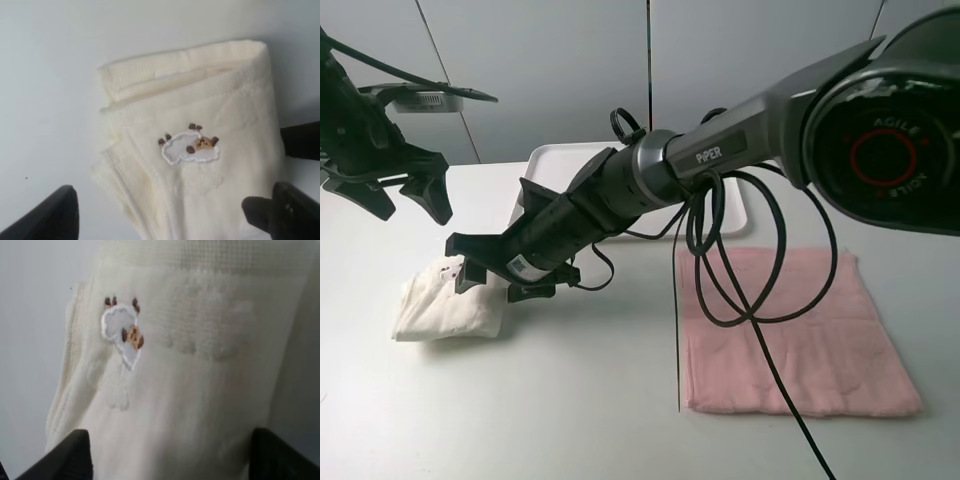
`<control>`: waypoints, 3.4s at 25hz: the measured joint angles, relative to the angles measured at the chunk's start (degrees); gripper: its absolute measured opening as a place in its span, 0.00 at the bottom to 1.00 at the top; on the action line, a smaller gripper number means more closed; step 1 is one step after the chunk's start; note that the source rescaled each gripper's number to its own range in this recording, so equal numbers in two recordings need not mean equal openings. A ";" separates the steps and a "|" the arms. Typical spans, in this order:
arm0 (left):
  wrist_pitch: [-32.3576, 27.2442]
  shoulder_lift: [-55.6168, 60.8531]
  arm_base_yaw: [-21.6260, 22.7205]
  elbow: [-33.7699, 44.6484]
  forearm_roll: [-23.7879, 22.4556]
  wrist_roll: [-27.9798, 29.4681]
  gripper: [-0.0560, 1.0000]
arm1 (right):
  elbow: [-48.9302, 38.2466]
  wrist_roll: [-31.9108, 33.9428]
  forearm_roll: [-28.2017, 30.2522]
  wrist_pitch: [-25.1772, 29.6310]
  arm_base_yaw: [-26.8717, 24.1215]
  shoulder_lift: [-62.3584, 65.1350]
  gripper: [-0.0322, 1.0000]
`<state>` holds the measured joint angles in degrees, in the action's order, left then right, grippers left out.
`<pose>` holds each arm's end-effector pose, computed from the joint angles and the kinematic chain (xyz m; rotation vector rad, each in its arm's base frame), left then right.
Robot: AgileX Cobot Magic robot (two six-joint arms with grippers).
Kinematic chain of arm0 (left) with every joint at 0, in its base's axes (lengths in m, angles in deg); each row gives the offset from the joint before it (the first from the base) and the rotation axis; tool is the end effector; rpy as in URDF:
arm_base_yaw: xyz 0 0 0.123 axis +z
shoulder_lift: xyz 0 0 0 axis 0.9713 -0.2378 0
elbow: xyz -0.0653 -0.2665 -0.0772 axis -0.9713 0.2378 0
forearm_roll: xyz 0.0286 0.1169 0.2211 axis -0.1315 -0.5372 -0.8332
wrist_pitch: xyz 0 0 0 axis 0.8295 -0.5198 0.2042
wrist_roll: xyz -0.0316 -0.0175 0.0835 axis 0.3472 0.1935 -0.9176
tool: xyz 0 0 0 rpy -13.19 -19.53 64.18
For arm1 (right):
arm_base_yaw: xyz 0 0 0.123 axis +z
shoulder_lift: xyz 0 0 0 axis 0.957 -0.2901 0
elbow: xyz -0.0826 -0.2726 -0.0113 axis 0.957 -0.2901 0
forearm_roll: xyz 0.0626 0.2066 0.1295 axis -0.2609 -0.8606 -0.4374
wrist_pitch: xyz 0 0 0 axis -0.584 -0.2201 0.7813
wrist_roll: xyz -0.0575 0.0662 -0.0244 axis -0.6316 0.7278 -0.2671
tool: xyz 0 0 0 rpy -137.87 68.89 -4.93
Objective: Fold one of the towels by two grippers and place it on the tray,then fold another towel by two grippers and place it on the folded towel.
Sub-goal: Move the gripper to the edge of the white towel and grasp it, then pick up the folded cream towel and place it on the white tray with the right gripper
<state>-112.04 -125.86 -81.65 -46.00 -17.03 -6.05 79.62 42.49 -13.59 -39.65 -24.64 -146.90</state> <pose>0.3453 -0.0389 0.2209 0.2954 3.0089 -0.1058 0.2890 0.3931 0.0774 -0.3324 2.7640 1.2148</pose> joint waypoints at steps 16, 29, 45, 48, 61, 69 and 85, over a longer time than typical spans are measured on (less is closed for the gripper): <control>0.00 0.00 0.00 0.00 0.00 -0.45 0.98 | 1.92 2.60 1.73 -1.65 0.32 -2.88 0.21; 0.00 0.00 0.00 0.00 1.68 -1.03 0.98 | 2.54 0.69 3.01 -1.29 0.70 -1.11 0.11; -1.20 0.00 0.00 0.00 3.29 -1.03 0.98 | 8.02 -0.06 5.88 8.44 -14.02 -0.05 0.11; -1.47 0.00 0.00 0.00 3.81 -1.03 0.98 | 8.02 -0.06 7.45 8.78 -17.05 -0.05 0.11; -1.47 0.00 0.00 0.00 4.57 -1.03 0.98 | 8.02 0.26 13.09 4.54 -28.23 0.17 0.11; -1.58 0.00 0.00 0.00 4.79 -1.23 0.98 | 8.02 0.14 14.03 3.25 -28.33 0.17 0.11; -1.58 0.00 0.00 0.00 5.12 -1.68 0.98 | 8.02 0.82 24.98 11.76 -32.06 4.49 0.96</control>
<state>-113.63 -125.86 -81.65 -46.00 -11.91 -7.73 87.64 43.31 11.40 -27.89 -56.70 -142.41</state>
